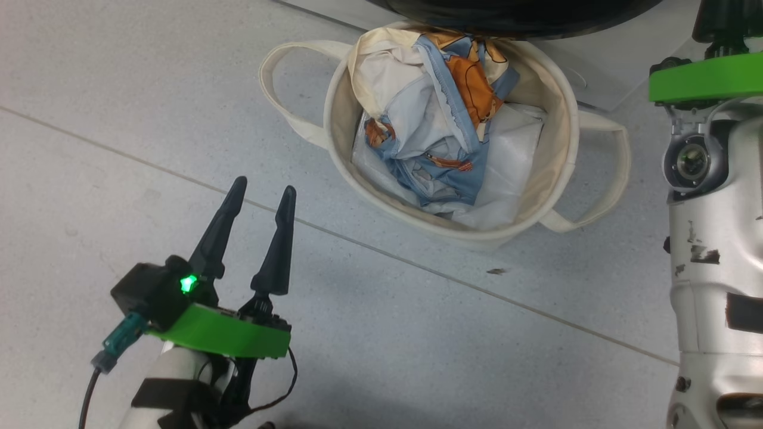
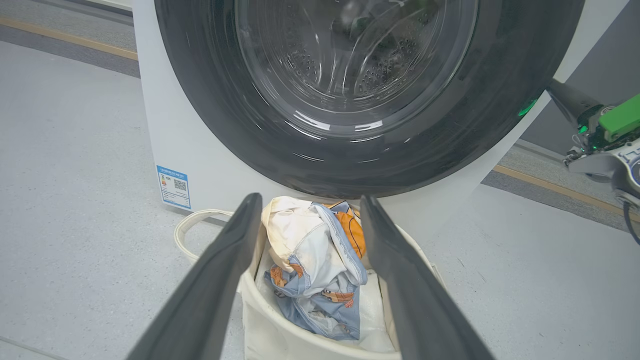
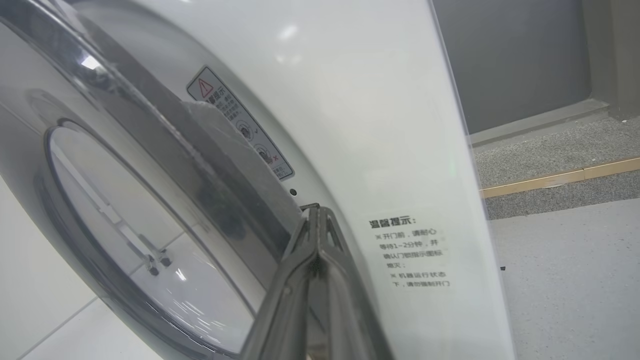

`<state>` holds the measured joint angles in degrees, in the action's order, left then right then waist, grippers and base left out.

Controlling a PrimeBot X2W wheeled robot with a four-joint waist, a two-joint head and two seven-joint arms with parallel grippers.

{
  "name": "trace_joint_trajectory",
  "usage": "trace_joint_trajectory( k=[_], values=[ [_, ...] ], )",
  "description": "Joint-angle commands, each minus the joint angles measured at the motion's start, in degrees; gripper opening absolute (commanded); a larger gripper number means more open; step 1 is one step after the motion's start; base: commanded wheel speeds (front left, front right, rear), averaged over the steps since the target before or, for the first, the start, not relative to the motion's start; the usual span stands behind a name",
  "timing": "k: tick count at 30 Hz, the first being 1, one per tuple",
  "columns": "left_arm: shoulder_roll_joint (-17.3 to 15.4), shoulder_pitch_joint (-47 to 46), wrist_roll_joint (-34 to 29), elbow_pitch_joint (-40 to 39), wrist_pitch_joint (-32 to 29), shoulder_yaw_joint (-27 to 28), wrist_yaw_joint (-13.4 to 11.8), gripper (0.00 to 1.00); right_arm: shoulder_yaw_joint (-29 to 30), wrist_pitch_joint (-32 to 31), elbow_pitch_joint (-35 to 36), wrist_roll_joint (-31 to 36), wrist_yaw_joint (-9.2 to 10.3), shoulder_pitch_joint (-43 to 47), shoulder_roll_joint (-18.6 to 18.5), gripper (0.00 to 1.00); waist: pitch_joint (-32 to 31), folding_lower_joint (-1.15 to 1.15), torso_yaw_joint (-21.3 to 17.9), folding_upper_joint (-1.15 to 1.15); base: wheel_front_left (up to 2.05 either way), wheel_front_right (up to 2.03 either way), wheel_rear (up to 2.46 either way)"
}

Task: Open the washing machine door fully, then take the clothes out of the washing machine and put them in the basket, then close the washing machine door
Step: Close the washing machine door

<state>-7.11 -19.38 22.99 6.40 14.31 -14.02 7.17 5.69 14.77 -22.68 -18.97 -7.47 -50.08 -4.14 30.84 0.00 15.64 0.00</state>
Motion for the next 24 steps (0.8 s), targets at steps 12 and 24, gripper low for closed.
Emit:
trace_joint_trajectory(
  k=[12,24],
  values=[
    [-0.41,-0.78,0.66,-1.03,0.69,1.29,0.32,1.0,-8.41,0.23,9.99,-2.43,-0.02,5.6,1.26,0.0,1.09,0.0,1.03,0.0,0.0,0.0,0.0],
    [0.23,-1.0,0.36,-0.11,0.69,0.92,0.32,1.0,-10.36,0.23,15.9,-3.62,-0.02,5.3,1.26,0.0,1.18,0.0,2.47,0.0,0.0,0.0,0.0]
  ],
)
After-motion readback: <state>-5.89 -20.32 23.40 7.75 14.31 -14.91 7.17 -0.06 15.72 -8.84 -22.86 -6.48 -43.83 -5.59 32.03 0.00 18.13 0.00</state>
